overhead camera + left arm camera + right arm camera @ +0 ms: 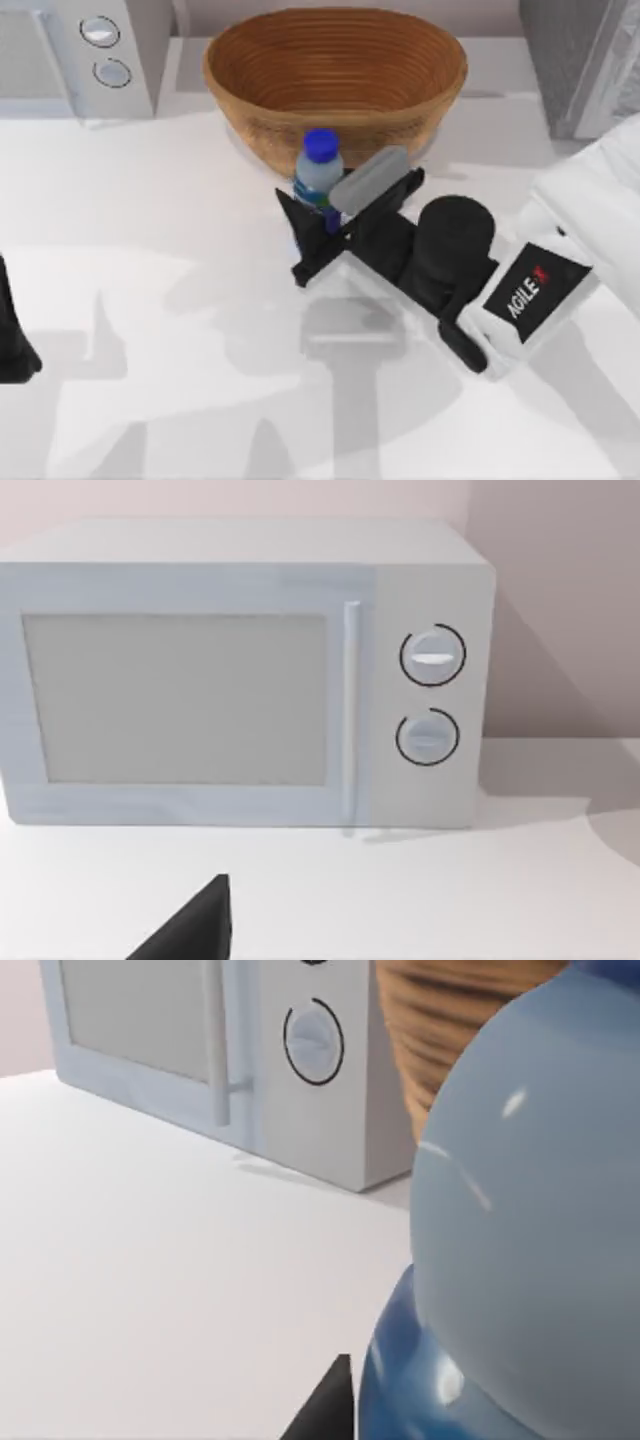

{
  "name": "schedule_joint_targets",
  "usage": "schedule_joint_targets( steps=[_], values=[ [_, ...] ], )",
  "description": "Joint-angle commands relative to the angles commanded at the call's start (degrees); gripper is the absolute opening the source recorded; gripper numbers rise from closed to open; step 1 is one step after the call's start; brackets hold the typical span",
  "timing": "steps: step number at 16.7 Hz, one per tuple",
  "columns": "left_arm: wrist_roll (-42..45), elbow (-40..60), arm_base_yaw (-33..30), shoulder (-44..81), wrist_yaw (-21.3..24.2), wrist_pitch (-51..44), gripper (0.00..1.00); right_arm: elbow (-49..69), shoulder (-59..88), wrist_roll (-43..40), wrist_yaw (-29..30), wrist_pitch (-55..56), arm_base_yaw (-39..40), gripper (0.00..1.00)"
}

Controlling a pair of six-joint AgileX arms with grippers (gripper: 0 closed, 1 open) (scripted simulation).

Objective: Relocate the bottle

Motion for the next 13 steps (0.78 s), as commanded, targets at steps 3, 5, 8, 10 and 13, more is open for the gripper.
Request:
schedule_joint_targets(
  steps=[3, 5, 8, 10, 13],
  values=[
    [0.0, 0.0, 0.0, 0.0, 0.0, 0.0, 1.0, -4.53, -1.75, 0.19, -8.72, 2.74, -8.62, 0.0],
    [0.0, 0.0, 0.0, 0.0, 0.0, 0.0, 1.0, -8.58, -3.54, 0.35, -16.64, 4.86, -16.52, 0.0],
    [0.0, 0.0, 0.0, 0.0, 0.0, 0.0, 1.0, -15.33, -7.03, 0.61, -30.04, 8.16, -30.0, 0.0],
    [0.0, 0.0, 0.0, 0.0, 0.0, 0.0, 1.0, -19.76, -9.67, 0.78, -38.64, 10.21, -38.64, 0.0],
    [0.0, 0.0, 0.0, 0.0, 0.0, 0.0, 1.0, -25.36, -13.47, 0.98, -48.66, 12.71, -48.7, 0.0]
  ],
)
